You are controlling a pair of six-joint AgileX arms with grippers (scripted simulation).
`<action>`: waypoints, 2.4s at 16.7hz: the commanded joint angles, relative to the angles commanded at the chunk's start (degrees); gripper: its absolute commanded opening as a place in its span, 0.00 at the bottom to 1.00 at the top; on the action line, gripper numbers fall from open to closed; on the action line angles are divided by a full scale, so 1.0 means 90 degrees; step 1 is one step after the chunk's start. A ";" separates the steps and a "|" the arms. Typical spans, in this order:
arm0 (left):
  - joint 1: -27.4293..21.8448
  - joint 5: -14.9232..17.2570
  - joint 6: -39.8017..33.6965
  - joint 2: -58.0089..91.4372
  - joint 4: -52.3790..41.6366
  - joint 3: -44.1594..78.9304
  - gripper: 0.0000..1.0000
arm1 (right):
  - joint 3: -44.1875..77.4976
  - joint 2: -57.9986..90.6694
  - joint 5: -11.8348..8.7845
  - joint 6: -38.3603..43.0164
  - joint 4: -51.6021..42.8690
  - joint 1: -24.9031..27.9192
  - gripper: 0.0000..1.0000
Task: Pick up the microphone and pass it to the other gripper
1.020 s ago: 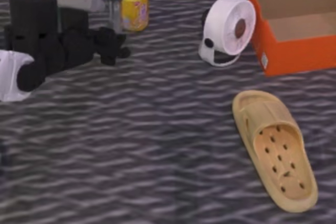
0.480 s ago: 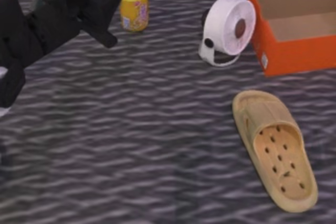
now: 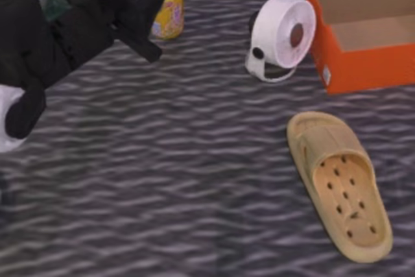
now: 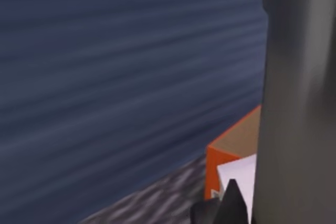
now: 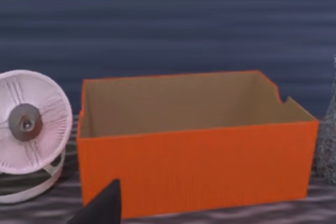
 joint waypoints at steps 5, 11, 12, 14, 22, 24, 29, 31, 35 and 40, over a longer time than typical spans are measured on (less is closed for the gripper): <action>-0.1365 -0.1455 -0.0016 -0.0160 0.0156 -0.0194 0.00 | 0.0000 0.0000 0.0000 0.0000 0.0000 0.0000 1.00; -0.2155 -0.2242 -0.0019 -0.0322 0.0249 -0.0310 0.00 | 0.0000 0.0000 0.0000 0.0000 0.0000 0.0000 1.00; -0.2155 -0.2242 -0.0019 -0.0322 0.0249 -0.0310 0.00 | 0.0000 0.0000 0.0000 0.0000 0.0000 0.0000 1.00; -0.2136 -0.2227 -0.0015 -0.0297 0.0242 -0.0290 0.00 | 0.0000 0.0000 0.0000 0.0000 0.0000 0.0000 1.00; -0.2155 -0.2242 -0.0019 -0.0322 0.0249 -0.0310 0.00 | 0.0163 0.0217 -0.0156 0.0007 0.0146 0.0078 1.00; -0.2155 -0.2242 -0.0019 -0.0322 0.0249 -0.0310 0.00 | 0.0491 0.0689 -0.0464 0.0021 0.0442 0.0227 1.00; -0.2155 -0.2242 -0.0019 -0.0322 0.0249 -0.0310 0.00 | 0.1772 0.3051 -0.1693 0.0079 0.1589 0.0819 1.00; -0.2155 -0.2242 -0.0019 -0.0322 0.0249 -0.0310 0.00 | 0.2343 0.4306 -0.2266 0.0113 0.2099 0.1095 1.00; -0.2155 -0.2242 -0.0019 -0.0322 0.0249 -0.0310 0.00 | 0.3427 0.6486 -0.3353 0.0189 0.3066 0.1624 1.00; -0.2155 -0.2242 -0.0019 -0.0322 0.0249 -0.0310 0.00 | 0.4469 0.8304 -0.4324 0.0236 0.4004 0.2098 1.00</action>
